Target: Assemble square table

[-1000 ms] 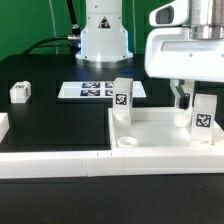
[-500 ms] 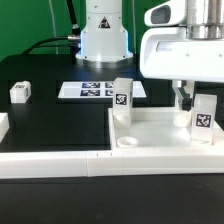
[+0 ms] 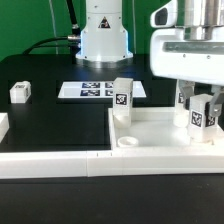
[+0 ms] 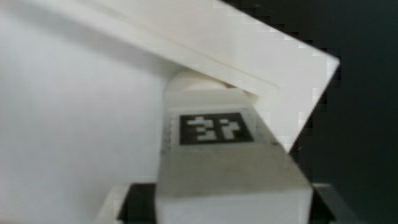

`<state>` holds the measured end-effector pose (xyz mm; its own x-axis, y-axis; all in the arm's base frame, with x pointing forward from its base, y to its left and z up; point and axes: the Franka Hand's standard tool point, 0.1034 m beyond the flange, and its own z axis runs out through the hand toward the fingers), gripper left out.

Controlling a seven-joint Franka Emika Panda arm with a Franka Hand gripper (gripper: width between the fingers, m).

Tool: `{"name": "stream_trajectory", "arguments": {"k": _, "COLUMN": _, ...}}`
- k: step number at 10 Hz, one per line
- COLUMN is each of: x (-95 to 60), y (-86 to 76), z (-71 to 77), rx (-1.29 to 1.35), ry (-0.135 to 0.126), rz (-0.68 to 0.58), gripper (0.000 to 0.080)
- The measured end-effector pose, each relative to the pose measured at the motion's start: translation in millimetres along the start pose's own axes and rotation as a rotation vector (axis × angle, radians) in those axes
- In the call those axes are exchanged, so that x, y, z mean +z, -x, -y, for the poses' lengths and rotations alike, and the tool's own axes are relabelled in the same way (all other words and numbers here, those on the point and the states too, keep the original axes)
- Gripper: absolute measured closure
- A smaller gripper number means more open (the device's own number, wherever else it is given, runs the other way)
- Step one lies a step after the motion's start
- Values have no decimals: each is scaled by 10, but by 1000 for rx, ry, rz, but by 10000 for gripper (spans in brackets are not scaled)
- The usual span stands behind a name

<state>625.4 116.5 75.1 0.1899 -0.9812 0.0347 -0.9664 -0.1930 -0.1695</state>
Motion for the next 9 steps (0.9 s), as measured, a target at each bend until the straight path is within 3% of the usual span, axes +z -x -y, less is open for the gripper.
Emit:
{"name": "stream_trajectory", "arguments": {"k": 3, "x": 11, "y": 32, "z": -6, "rx": 387, "ry": -24, "rz": 46, "gripper": 503}}
{"name": "stream_trajectory", "arguments": {"k": 5, "x": 9, "y": 53, "z": -3, "rx": 439, "ry": -26, "rz": 46, "gripper": 503}}
{"name": "stream_trajectory", "arguments": {"k": 6, "x": 12, "y": 54, "z": -5, "rx": 385, "ry": -26, "rz": 44, "gripper": 429}}
{"name": "stream_trajectory", "arguments": {"k": 7, "x": 25, "y": 64, "z": 0, "rx": 128, "ry": -21, "rz": 16, "gripper": 289}}
{"name": "stream_trajectory", "arguments": {"k": 8, "x": 32, "y": 59, "z": 26, "rx": -116, "ry": -27, "rz": -1, "gripper": 289}}
{"name": "stream_trajectory", "arguments": {"k": 9, "x": 35, "y": 16, "z": 41, "rx": -276, "ry": -39, "rz": -4, "gripper": 175}}
